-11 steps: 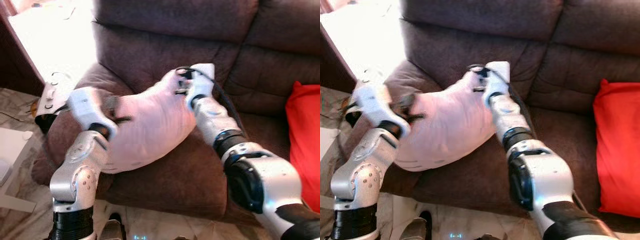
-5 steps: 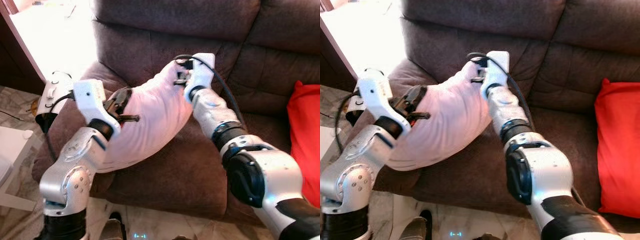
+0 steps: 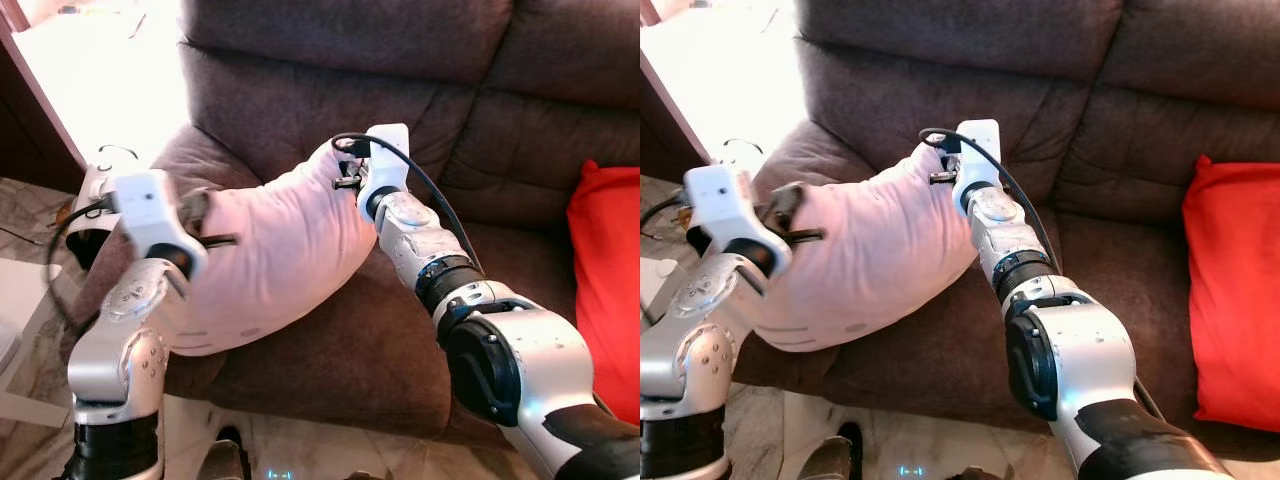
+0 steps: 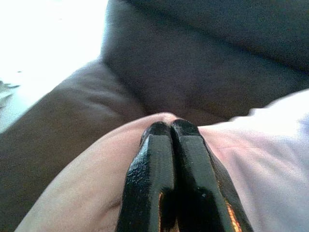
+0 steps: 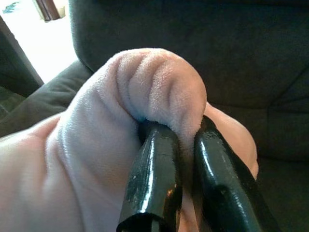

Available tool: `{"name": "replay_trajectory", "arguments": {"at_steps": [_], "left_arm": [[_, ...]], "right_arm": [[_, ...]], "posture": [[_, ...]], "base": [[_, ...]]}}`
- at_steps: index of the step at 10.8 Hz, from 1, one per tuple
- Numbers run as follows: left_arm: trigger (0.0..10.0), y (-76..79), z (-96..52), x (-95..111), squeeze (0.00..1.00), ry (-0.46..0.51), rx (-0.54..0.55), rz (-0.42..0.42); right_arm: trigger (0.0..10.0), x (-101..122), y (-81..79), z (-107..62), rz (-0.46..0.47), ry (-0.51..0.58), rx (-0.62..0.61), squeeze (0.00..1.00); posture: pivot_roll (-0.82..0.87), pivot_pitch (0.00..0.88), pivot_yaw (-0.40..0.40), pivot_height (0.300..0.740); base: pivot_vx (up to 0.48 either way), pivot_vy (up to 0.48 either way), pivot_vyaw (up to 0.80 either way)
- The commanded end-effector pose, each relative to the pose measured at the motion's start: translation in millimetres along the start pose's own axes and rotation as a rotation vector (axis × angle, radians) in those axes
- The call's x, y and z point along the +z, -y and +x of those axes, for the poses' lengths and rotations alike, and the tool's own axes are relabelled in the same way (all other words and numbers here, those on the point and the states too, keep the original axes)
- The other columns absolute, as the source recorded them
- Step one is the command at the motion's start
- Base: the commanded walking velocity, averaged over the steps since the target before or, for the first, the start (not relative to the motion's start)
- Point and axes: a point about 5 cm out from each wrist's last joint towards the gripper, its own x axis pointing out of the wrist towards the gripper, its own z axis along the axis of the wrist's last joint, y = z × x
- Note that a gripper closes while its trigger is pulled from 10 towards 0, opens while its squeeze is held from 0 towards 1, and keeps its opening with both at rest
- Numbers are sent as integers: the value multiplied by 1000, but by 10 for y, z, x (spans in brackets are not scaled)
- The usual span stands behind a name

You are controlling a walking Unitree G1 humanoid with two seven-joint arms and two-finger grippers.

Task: Move the pillow to the sofa from floor

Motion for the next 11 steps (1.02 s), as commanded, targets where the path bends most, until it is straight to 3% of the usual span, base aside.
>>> {"name": "replay_trajectory", "arguments": {"at_steps": [1,4,6,8,11], "left_arm": [[10000,-108,2,-109,0,-46,59,16],[10000,-261,71,-174,0,-58,163,66],[10000,-273,172,-189,0,-53,218,72],[10000,-88,234,-100,0,-31,99,44],[10000,288,352,192,0,28,-125,-37]], "right_arm": [[10000,-128,-7,-12,4,-45,0,0],[10000,-244,-8,-28,13,-78,-1,0],[10000,-327,-41,-39,14,-97,20,0],[10000,-164,67,-27,24,-43,-19,0],[10000,300,383,-43,92,99,-121,0]], "posture": [[267,251,-129,740],[268,267,-125,740],[272,273,-122,740],[261,266,-121,740],[247,241,-112,740]], "base": [[0,0,0],[0,0,0],[0,0,0],[0,0,0],[0,0,0]]}}
